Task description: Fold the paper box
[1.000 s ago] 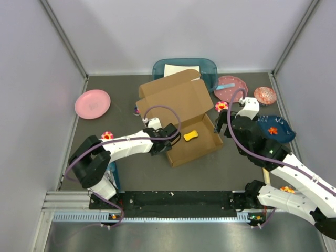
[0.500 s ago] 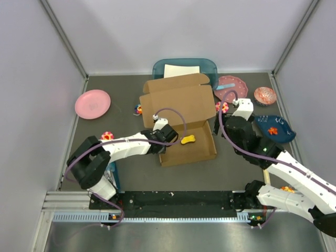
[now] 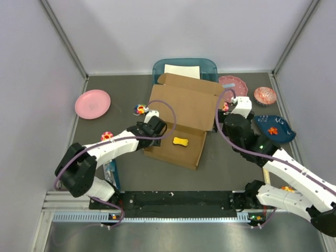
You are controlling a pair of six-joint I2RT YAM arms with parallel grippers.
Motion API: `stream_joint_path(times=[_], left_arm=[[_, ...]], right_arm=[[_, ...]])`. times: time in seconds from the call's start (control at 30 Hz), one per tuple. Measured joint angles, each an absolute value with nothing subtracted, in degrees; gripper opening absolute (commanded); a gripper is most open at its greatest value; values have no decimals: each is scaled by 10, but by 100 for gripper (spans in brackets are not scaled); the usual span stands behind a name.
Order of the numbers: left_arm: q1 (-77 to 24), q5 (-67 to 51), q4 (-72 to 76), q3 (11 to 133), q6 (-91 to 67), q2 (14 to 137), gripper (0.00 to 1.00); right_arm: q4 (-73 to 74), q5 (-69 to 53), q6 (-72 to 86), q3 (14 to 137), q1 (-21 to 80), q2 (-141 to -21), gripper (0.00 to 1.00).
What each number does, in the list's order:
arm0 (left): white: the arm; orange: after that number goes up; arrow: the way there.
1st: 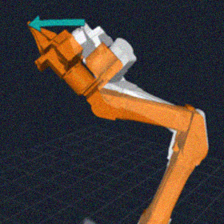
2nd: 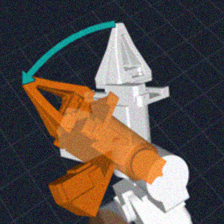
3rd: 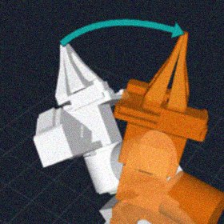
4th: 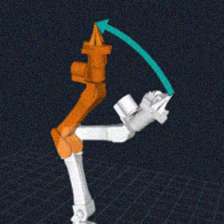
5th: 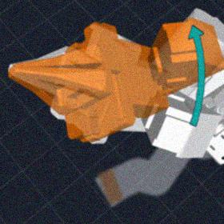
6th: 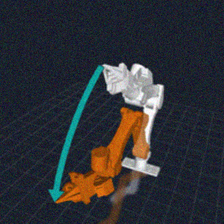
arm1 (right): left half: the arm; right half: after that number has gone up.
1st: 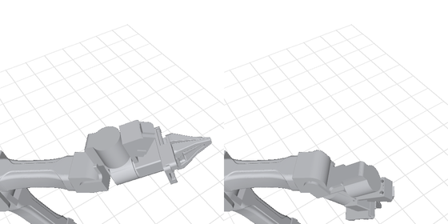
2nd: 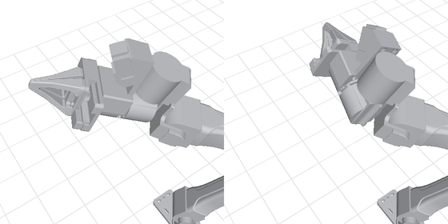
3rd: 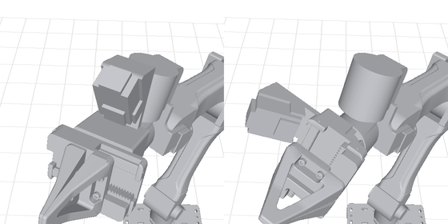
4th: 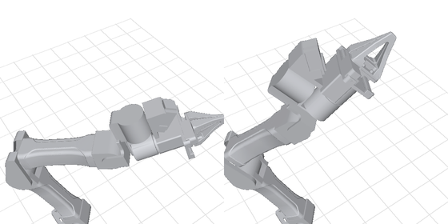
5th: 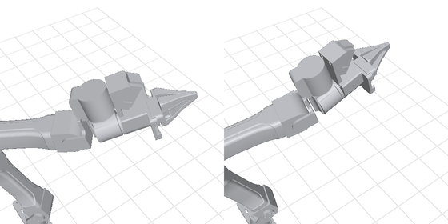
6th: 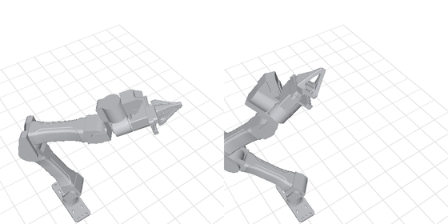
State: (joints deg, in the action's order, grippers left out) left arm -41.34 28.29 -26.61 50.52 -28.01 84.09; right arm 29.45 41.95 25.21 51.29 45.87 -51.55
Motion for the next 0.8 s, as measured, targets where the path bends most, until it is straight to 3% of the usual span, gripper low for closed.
stream_joint_path(times=[0.33,0.8], left_arm=[[-413,237,-234,494,-289,755,70],[-411,220,-165,455,-358,779,63]], right_arm=[[243,234,302,513,209,-518,95],[173,110,358,462,175,-596,96]])
